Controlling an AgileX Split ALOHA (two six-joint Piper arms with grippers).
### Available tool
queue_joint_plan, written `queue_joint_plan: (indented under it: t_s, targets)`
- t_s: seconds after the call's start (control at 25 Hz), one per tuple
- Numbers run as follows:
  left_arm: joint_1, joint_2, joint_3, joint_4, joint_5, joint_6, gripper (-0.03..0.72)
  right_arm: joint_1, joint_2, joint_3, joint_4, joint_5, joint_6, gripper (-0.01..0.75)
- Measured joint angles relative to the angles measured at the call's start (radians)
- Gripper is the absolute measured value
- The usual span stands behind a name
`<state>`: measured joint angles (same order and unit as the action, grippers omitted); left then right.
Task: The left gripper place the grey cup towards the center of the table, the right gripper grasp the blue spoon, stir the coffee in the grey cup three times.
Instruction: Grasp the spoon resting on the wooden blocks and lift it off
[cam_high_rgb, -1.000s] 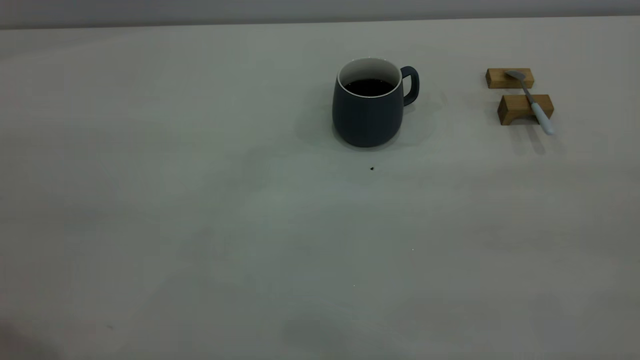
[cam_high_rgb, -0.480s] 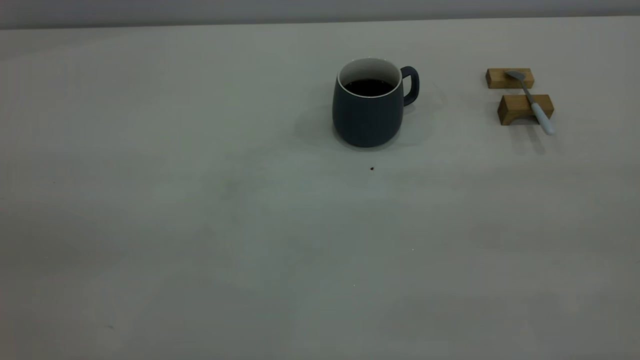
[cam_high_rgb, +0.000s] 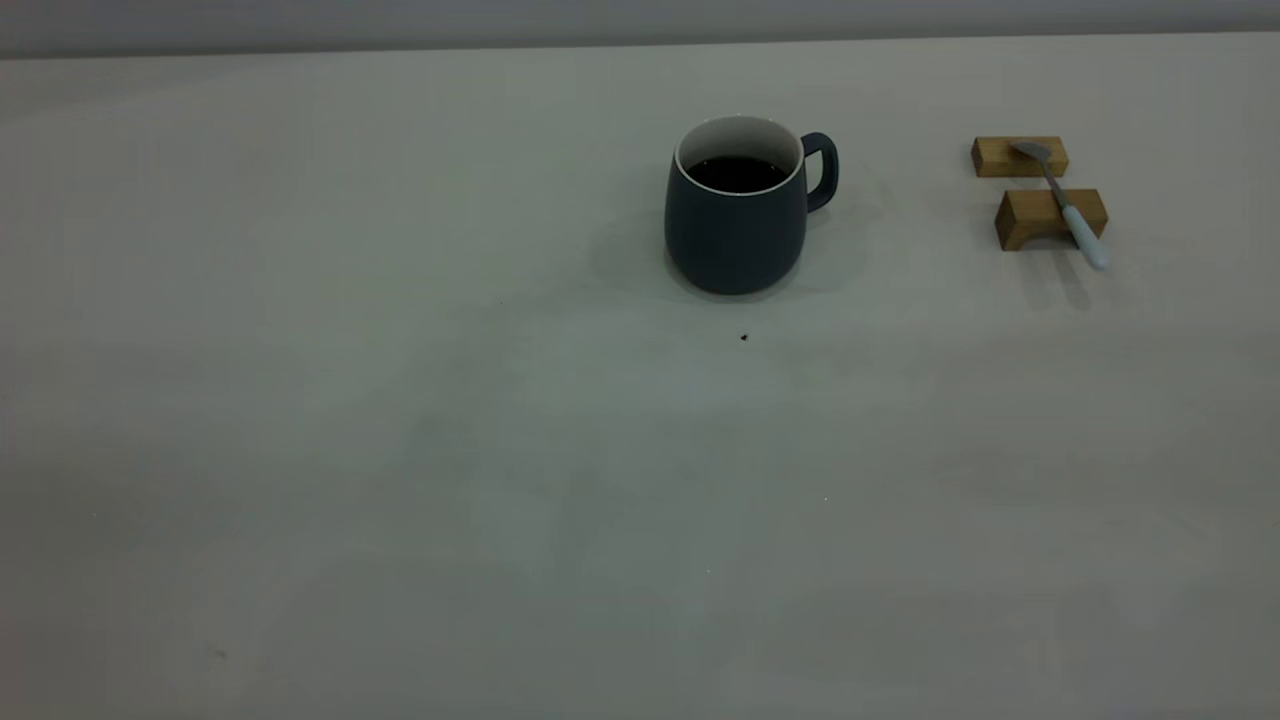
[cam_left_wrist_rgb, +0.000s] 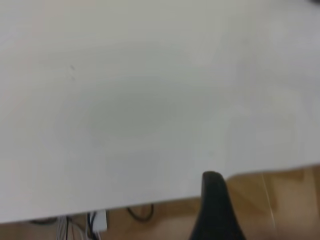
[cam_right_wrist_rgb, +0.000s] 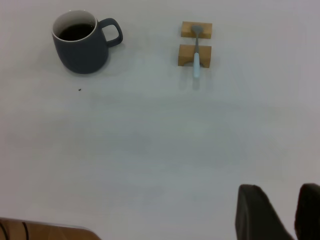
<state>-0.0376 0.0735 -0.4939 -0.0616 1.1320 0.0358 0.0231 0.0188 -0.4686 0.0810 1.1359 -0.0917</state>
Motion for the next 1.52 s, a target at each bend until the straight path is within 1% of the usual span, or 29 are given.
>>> queue_joint_plan:
  t_s: [0.16, 0.52, 0.64, 0.84, 0.92, 0.96, 1.08, 1.2, 1.36, 1.52]
  targets:
    - [0.030, -0.084, 0.000, 0.000, 0.008, 0.000, 0.585, 0.000, 0.000, 0.000, 0.000, 0.000, 0.000, 0.238]
    - [0.029, -0.092, 0.000, 0.000, 0.010, 0.000, 0.585, 0.000, 0.002, -0.006, 0.000, -0.007, 0.000, 0.247]
    - [0.029, -0.092, 0.000, 0.000, 0.010, 0.000, 0.585, 0.000, 0.051, -0.046, 0.000, -0.025, 0.000, 0.288]
    - [0.029, -0.092, 0.000, 0.000, 0.010, 0.000, 0.585, 0.000, 0.232, -0.155, 0.000, -0.061, -0.024, 0.451]
    - [0.029, -0.092, 0.000, 0.000, 0.010, 0.000, 0.585, 0.000, 0.321, -0.180, 0.004, -0.078, -0.040, 0.499]
    - [0.029, -0.092, 0.000, 0.000, 0.010, 0.000, 0.585, 0.001, 0.378, -0.191, 0.013, -0.095, -0.045, 0.523]
    - [0.029, -0.092, 0.000, 0.000, 0.010, 0.000, 0.585, 0.008, 0.527, -0.200, 0.042, -0.175, -0.050, 0.548]
    - [0.029, -0.092, 0.000, 0.000, 0.010, 0.000, 0.585, 0.008, 0.697, -0.200, 0.081, -0.248, -0.078, 0.552]
    - [0.029, -0.092, 0.000, 0.000, 0.010, 0.000, 0.585, 0.008, 0.978, -0.200, 0.160, -0.335, -0.170, 0.553]
    - [0.029, -0.092, 0.000, 0.000, 0.010, 0.000, 0.585, 0.008, 1.205, -0.200, 0.209, -0.449, -0.231, 0.553]
